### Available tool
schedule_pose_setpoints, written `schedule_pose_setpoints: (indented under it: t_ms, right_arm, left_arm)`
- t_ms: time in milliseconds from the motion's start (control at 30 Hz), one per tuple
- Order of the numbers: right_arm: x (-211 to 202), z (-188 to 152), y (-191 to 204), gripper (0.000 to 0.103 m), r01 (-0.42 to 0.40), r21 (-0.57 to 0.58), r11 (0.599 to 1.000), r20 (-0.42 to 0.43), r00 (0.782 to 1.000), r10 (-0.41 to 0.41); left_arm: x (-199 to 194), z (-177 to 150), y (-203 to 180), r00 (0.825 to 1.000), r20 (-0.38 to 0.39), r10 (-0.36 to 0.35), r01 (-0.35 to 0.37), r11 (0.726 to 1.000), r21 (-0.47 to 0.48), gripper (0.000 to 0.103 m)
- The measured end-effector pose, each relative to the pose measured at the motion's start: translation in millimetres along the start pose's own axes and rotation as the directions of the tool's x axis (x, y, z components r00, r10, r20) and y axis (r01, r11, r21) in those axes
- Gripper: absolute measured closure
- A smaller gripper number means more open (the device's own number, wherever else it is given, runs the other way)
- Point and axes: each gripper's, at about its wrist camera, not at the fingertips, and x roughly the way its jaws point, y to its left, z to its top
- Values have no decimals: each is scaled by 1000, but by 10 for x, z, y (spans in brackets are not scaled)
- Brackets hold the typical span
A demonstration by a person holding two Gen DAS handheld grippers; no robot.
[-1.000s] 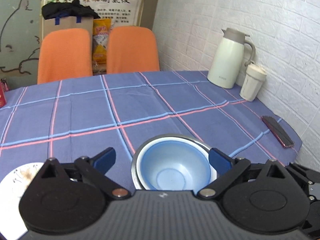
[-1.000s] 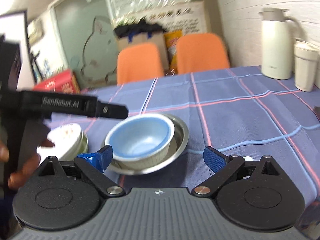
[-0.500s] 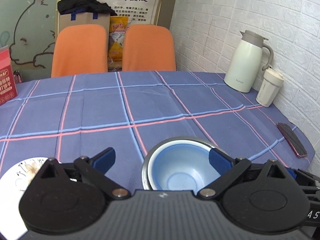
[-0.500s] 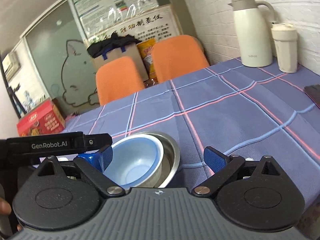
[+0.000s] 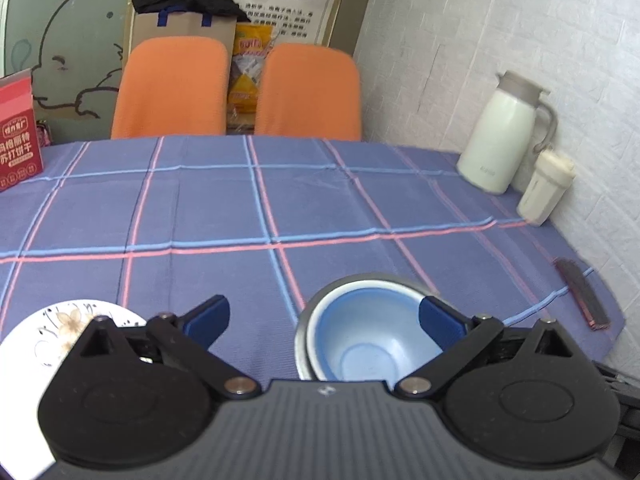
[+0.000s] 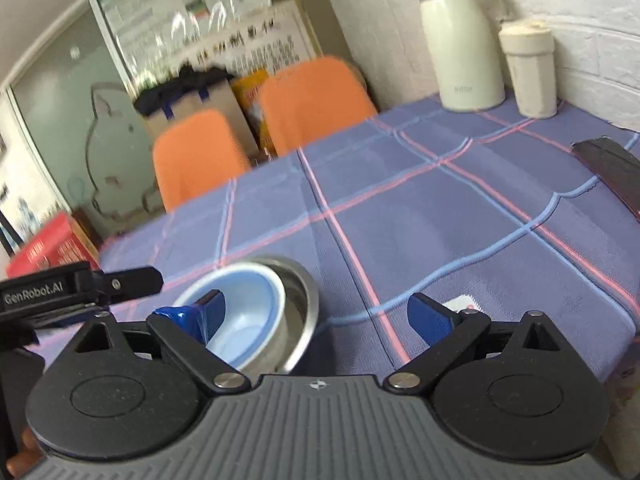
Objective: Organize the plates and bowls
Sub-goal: 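Move the left gripper to the steel bowl rim and grasp it, then lift the nested bowls with the left gripper over the plate stack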
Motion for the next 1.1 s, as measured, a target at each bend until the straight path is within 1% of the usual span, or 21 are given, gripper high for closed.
schedule_pose_setpoints:
  t_ms: [33, 100, 200, 267, 333, 467, 600, 667, 700, 867, 1000, 1100]
  right_arm:
    - [70, 10, 23, 18, -4, -23, 1000, -23, 1000, 4]
    - [181, 12, 74, 18, -8, -64, 998, -44, 999, 6]
    - [345, -2, 127, 18, 9, -107, 994, -82, 996, -17]
    - [423, -9, 137, 18, 10, -120, 993, -107, 994, -23]
    - [475, -18, 158, 18, 10, -133, 991, -125, 992, -27]
    - [548, -41, 175, 18, 19, -143, 990, -153, 987, -41]
    - [589, -73, 246, 17, 45, -199, 979, -145, 987, -74]
    - [621, -109, 298, 16, 62, -252, 966, -137, 986, -99]
    - [629, -129, 315, 15, 65, -270, 960, -131, 986, -104]
    - [655, -131, 305, 13, 63, -269, 961, -110, 989, -96]
    - [658, -148, 328, 13, 77, -260, 962, -93, 990, -105]
    - [666, -142, 388, 13, 81, -259, 963, -103, 988, -111]
  left_arm:
    - [69, 19, 10, 1000, -17, 18, -17, 1000, 7, 4]
    - [202, 39, 25, 998, -61, 35, -34, 999, 28, 4]
    - [415, 36, 50, 990, -140, 21, -15, 999, 46, 4]
    - [556, 39, 44, 981, -192, 8, 6, 998, 68, 4]
    - [666, 48, 29, 976, -218, 24, -3, 995, 95, 4]
    - [824, 81, 1, 967, -251, 39, -1, 989, 149, 4]
    - [925, 48, -36, 962, -265, 57, -8, 983, 181, 4]
    - [955, 24, -38, 961, -272, 54, -4, 983, 183, 3]
    - [954, 24, -31, 962, -271, 37, 11, 985, 173, 3]
    - [957, 40, -55, 962, -269, 43, 8, 982, 186, 3]
    - [969, 46, -30, 962, -270, 31, 16, 986, 168, 3]
    - [991, 28, -16, 958, -285, 12, 32, 988, 150, 4]
